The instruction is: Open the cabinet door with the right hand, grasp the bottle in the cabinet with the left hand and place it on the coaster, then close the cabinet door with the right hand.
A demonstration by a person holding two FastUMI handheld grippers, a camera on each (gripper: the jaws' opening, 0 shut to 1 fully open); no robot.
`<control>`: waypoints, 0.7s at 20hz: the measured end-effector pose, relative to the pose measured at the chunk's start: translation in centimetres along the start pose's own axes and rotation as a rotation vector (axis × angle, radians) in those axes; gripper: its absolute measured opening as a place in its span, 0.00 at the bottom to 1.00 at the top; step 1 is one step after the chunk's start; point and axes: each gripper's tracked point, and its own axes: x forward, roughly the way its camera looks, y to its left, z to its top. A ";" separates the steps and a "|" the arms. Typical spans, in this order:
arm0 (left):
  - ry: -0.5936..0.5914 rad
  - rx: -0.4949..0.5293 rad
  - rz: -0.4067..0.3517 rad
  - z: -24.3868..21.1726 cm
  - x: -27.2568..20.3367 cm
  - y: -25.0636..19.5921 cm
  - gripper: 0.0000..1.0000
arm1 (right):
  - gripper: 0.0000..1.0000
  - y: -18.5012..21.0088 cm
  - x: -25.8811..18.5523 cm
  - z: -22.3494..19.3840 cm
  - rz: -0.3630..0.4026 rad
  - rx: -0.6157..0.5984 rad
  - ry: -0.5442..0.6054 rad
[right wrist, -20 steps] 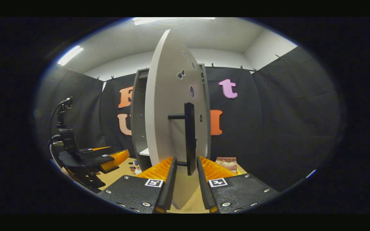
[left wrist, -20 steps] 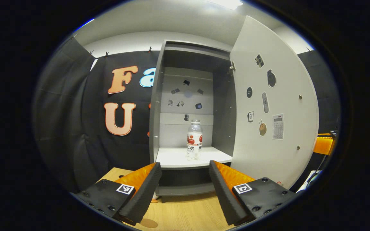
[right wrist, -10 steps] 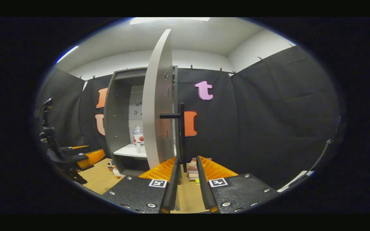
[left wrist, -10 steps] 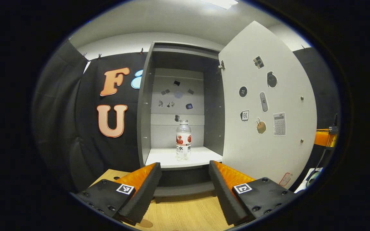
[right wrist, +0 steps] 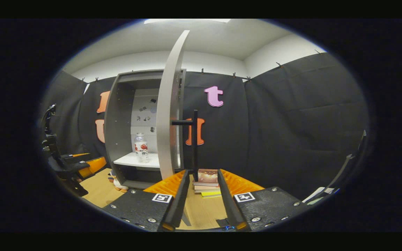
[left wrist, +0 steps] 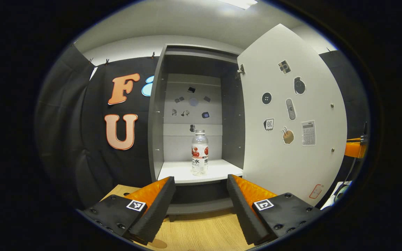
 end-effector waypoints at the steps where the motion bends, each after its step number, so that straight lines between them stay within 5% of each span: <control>1: -0.001 -0.002 -0.005 -0.2 0.5 0.1 0.94 | 0.54 0.0 -0.1 0.0 -0.010 0.000 -0.001; 5: 0.006 -0.051 -0.043 -0.9 2.9 0.7 0.96 | 0.85 0.3 -0.6 0.8 -0.035 0.009 -0.029; 8: 0.007 -0.078 -0.069 -1.0 5.0 1.2 0.96 | 0.93 0.6 -0.6 1.4 -0.052 0.004 -0.059; 14: 0.009 -0.050 -0.114 -1.4 9.9 2.8 0.97 | 0.89 1.9 -0.1 2.6 -0.047 -0.004 -0.104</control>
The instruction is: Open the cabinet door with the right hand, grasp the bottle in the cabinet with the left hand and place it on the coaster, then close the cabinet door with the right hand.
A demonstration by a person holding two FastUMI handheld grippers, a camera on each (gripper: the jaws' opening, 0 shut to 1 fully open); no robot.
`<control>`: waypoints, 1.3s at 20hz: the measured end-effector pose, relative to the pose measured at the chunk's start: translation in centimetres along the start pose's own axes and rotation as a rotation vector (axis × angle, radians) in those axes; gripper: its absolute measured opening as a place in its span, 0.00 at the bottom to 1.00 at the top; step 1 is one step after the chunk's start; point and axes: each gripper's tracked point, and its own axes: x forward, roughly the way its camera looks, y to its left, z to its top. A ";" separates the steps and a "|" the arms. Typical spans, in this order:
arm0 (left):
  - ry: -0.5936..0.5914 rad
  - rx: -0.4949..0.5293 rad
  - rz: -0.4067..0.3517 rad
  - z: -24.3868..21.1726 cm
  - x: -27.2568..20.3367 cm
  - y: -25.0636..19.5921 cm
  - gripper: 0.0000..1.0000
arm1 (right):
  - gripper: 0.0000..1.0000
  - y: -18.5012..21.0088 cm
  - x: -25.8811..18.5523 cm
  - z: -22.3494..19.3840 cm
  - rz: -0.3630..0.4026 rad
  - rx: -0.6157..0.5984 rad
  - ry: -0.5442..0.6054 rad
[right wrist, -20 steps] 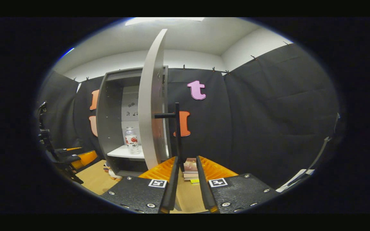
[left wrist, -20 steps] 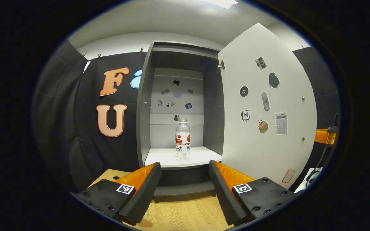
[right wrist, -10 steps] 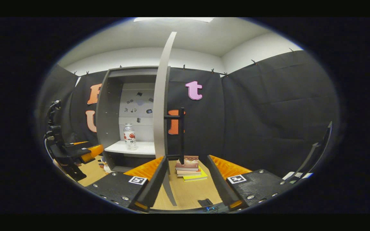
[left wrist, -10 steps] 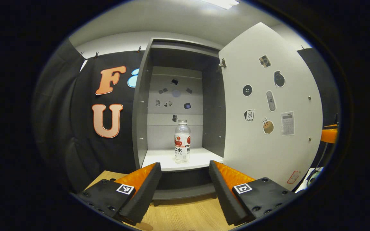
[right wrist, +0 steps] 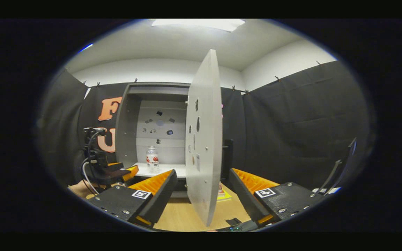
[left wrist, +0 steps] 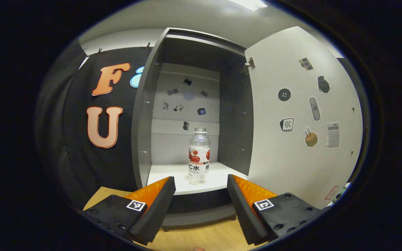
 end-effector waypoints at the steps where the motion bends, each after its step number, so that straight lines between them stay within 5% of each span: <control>1: 0.000 -0.002 -0.006 -0.1 0.8 0.3 0.94 | 0.89 0.5 0.2 0.1 0.007 0.001 -0.002; 14: 0.049 0.009 -0.133 -3.5 12.7 1.3 0.97 | 0.93 5.0 2.8 -1.6 0.085 -0.018 0.031; 26: 0.042 0.043 -0.207 -4.3 18.3 0.3 0.96 | 0.93 6.1 3.0 -4.0 0.053 0.053 0.130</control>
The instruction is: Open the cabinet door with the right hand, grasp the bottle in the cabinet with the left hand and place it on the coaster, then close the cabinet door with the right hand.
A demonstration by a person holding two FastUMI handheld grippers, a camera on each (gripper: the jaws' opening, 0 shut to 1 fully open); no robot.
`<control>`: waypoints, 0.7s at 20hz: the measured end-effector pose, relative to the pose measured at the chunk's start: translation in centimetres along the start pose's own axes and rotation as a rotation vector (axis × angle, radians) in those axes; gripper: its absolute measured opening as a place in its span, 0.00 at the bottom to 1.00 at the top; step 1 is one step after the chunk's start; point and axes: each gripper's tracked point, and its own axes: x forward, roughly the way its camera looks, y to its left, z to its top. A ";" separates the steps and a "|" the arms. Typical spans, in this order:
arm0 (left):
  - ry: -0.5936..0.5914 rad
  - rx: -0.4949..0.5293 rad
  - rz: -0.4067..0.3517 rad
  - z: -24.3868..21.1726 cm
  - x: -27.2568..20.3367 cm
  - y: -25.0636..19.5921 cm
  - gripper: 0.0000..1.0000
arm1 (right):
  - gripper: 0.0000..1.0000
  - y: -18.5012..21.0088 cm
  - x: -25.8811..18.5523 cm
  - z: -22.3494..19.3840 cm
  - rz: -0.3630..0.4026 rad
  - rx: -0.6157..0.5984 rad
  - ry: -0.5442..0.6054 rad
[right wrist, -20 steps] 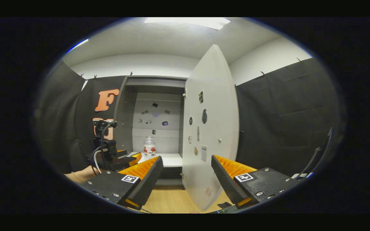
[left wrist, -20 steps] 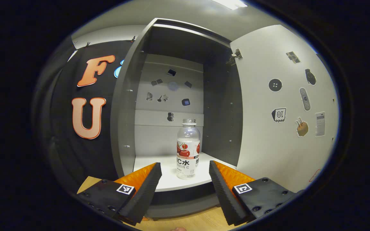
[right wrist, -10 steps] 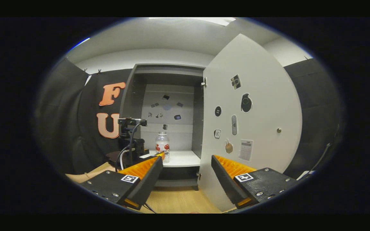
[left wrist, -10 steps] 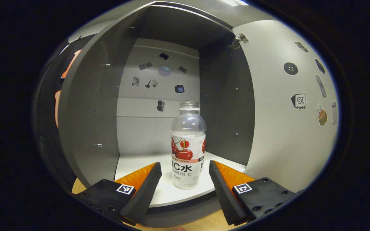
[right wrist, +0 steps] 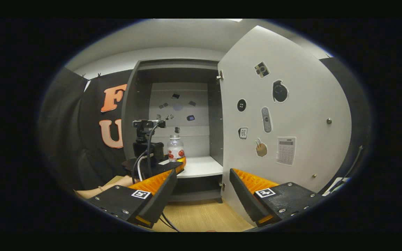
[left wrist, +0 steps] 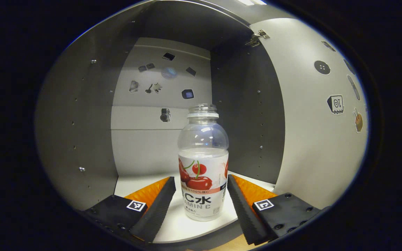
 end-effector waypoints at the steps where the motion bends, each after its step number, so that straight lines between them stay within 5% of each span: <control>1: 0.001 0.003 -0.009 -0.1 0.3 -0.1 0.96 | 0.93 0.1 0.1 -0.2 -0.006 0.004 0.007; 7: 0.019 -0.001 -0.067 -1.2 1.7 -1.1 0.96 | 0.93 0.4 0.6 -0.9 -0.025 0.016 0.032; 10: 0.017 0.008 -0.062 -1.1 1.7 -1.0 0.86 | 0.93 0.4 0.4 -1.0 -0.013 -0.015 0.037; 14: 0.018 0.005 -0.052 -1.0 1.6 -0.9 0.83 | 0.94 -0.3 0.4 -0.6 -0.017 -0.073 0.010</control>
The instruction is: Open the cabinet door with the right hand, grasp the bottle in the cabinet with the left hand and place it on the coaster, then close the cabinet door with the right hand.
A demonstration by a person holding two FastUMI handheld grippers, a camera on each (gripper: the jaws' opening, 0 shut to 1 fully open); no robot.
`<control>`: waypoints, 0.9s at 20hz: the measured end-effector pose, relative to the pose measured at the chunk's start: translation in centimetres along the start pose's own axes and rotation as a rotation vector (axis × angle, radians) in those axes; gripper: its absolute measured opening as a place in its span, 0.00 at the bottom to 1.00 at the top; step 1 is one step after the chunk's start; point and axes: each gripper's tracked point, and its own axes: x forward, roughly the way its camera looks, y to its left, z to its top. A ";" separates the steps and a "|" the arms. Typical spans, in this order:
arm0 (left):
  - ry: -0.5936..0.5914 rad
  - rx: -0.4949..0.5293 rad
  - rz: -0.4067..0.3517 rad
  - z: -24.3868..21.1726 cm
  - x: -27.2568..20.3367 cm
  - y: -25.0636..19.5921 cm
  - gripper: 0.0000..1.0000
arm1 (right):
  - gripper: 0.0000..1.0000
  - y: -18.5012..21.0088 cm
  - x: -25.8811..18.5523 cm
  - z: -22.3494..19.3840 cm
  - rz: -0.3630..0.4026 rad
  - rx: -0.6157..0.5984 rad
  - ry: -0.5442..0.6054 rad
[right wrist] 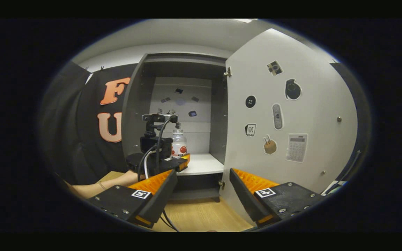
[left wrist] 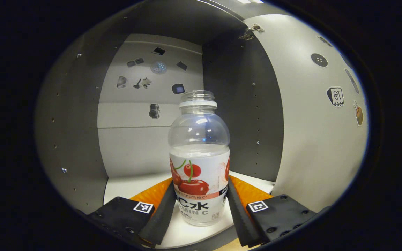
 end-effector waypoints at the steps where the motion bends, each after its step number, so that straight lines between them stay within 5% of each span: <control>1: 0.001 0.005 0.009 0.0 -0.1 0.2 0.83 | 0.93 -0.2 -0.1 -0.1 0.001 -0.009 0.001; 10: -0.069 0.012 0.092 2.3 -4.3 0.2 0.79 | 0.93 -0.9 -1.1 0.1 0.060 -0.029 -0.017; 18: -0.079 0.011 0.201 1.4 -14.4 -0.3 0.80 | 0.93 -0.2 -1.9 0.7 0.180 -0.009 -0.035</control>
